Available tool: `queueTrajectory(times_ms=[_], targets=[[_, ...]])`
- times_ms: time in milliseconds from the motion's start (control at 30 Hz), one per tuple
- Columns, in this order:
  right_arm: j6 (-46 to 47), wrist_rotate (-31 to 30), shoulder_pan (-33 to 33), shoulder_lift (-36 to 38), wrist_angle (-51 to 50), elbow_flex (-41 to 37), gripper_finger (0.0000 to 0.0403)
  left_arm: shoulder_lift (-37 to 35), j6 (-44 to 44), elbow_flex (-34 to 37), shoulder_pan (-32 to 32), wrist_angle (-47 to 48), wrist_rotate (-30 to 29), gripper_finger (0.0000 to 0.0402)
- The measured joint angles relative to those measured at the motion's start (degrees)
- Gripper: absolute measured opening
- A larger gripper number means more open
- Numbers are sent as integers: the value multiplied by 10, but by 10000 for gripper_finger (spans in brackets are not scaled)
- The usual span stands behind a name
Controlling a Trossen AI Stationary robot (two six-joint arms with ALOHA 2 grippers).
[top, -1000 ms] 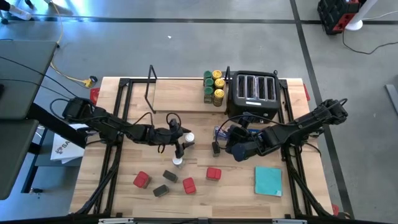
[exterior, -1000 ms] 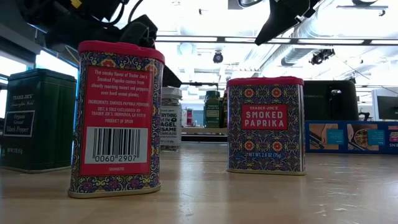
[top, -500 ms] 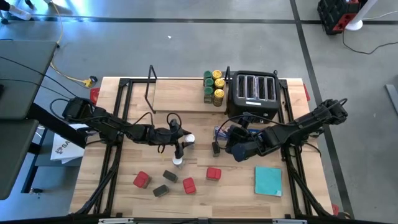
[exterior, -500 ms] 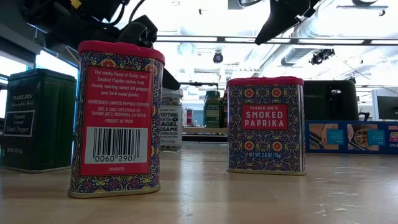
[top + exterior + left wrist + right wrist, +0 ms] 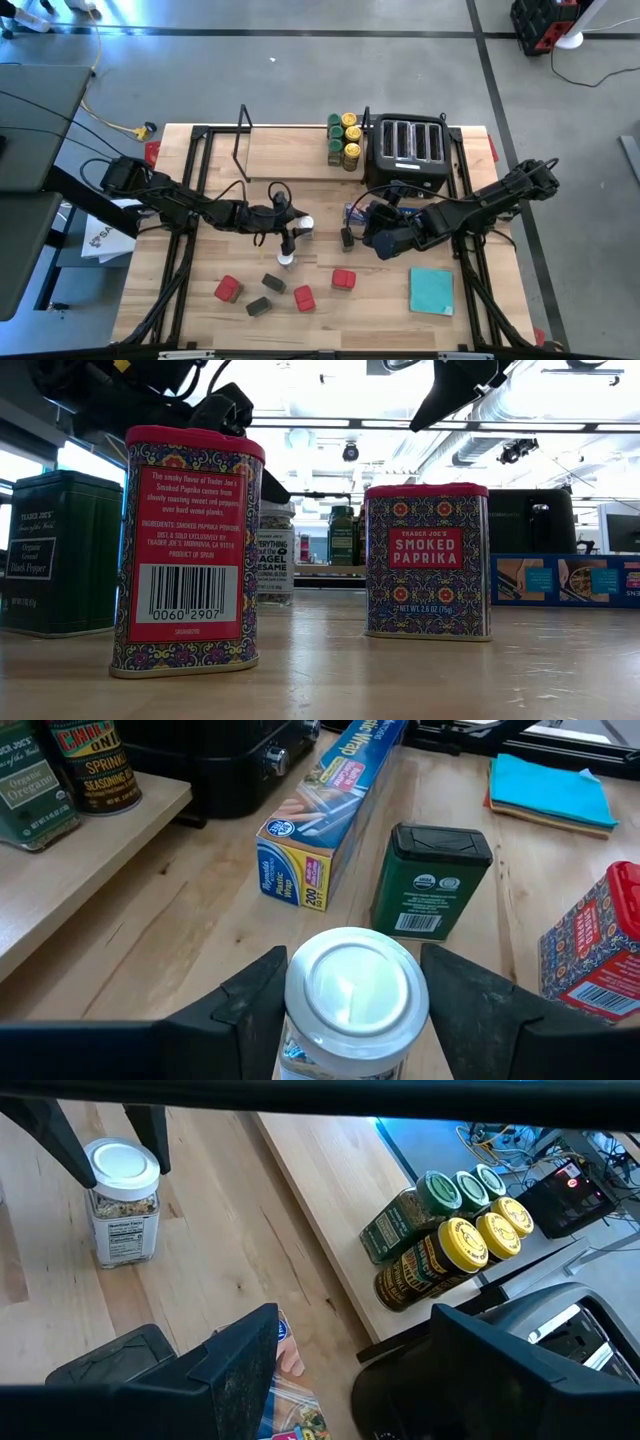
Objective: Shelf spices
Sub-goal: Put the top white seasoning bottle on the shelf
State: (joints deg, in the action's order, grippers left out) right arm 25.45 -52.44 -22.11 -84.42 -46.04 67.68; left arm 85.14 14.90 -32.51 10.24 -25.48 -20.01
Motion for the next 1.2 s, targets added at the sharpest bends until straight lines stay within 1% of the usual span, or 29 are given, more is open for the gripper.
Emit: queueTrajectory(times_ms=[500,733,1067,1200], targets=[[0,1,0,0,0,0,257,0,0,-9,-1,-11,0,202],[-4,0,1,0,0,0,257,0,-1,-10,-2,-8,15,202],[1,-9,1,0,0,0,257,0,-11,-10,-2,-7,13,202],[0,-10,1,0,0,0,257,0,-16,-10,-2,-7,-2,202]])
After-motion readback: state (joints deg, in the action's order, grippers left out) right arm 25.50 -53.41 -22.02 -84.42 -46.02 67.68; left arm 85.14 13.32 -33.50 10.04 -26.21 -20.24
